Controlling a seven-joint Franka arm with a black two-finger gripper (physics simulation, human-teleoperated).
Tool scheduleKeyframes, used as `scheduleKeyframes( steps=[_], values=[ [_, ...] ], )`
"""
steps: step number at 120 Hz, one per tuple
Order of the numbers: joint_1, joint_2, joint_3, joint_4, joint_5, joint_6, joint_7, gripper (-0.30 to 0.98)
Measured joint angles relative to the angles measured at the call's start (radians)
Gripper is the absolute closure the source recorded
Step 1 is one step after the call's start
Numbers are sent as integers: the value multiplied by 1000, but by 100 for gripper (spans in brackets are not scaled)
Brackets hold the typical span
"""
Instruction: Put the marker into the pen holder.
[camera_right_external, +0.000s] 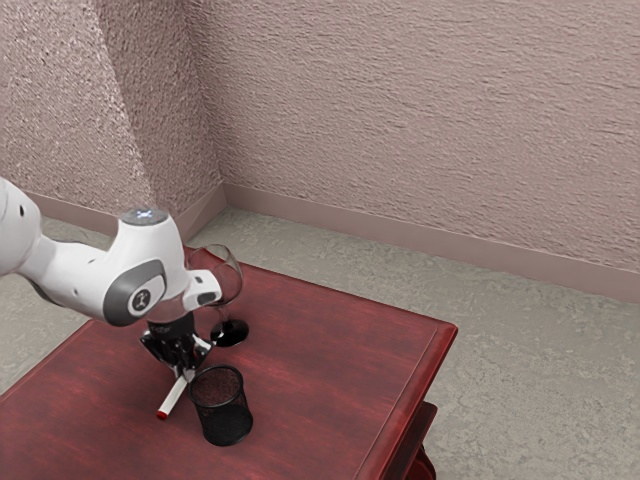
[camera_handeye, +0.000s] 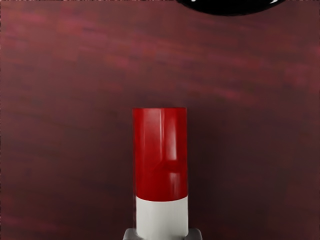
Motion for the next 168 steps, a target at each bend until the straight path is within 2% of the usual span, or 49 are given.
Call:
scheduleKeyframes(
  steps=[20, 40, 60, 82, 99, 134, 150, 168],
  values=[
    [-5, -13, 1, 0, 9, -1, -16, 77],
    [-51, -119, 3, 0, 17, -25, -34, 79],
    [-119, -207, -2, 1, 21, -53, -51, 79],
    [-109, -263, -1, 3, 32, -74, -65, 79],
    [-142, -343, -4, 2, 37, -100, -74, 79],
    [-195, -406, -48, 2, 60, -126, -98, 79],
    [-197, -422, -61, -10, 141, -121, -129, 79],
    [-193, -424, -62, -87, 194, 5, -168, 79]
  ],
)
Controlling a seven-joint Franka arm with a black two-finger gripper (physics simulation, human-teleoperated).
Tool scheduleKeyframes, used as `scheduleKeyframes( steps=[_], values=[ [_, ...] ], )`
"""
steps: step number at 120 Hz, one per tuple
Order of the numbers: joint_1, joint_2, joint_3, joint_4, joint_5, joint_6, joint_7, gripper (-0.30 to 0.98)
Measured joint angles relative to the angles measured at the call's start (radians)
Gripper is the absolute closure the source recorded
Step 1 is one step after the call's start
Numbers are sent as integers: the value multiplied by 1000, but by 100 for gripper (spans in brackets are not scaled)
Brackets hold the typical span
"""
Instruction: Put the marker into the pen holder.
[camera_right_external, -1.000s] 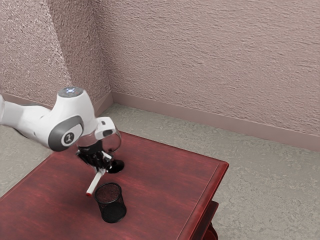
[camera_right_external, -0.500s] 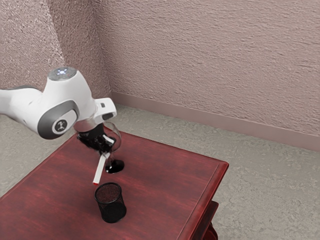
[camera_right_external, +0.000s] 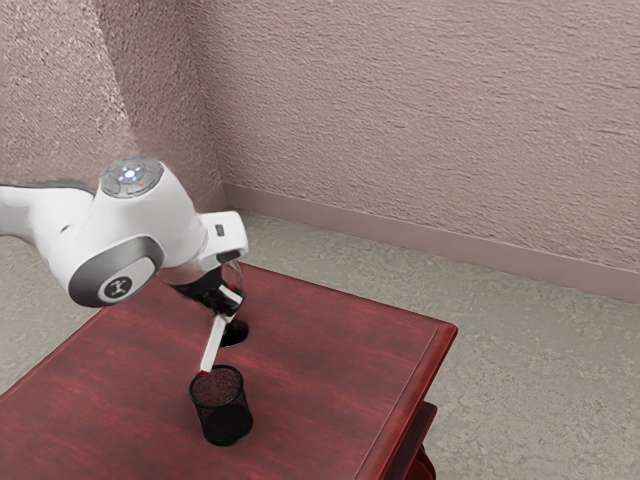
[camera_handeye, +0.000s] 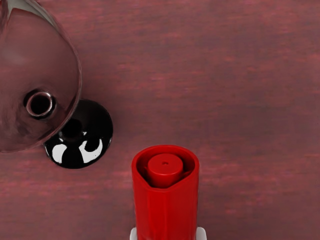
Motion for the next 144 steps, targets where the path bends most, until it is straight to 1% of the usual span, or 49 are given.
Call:
scheduleKeyframes(
  steps=[10, 28, 48, 64, 90, 119, 137, 144],
  values=[
    [-2, -1, 0, -7, 3, 72, -17, 79],
    [3, -2, 0, -75, -3, 209, -39, 79],
    [10, -22, 1, -136, -12, 293, -51, 78],
    [11, -46, 1, -181, -18, 324, -54, 78],
    [7, -126, 0, -259, -22, 336, -55, 78],
    [-9, -124, -1, -307, -21, 318, -59, 78],
    [-27, -137, -1, -303, -22, 300, -59, 45],
    [-33, -154, -14, -288, -17, 295, -56, 35]
  ],
)
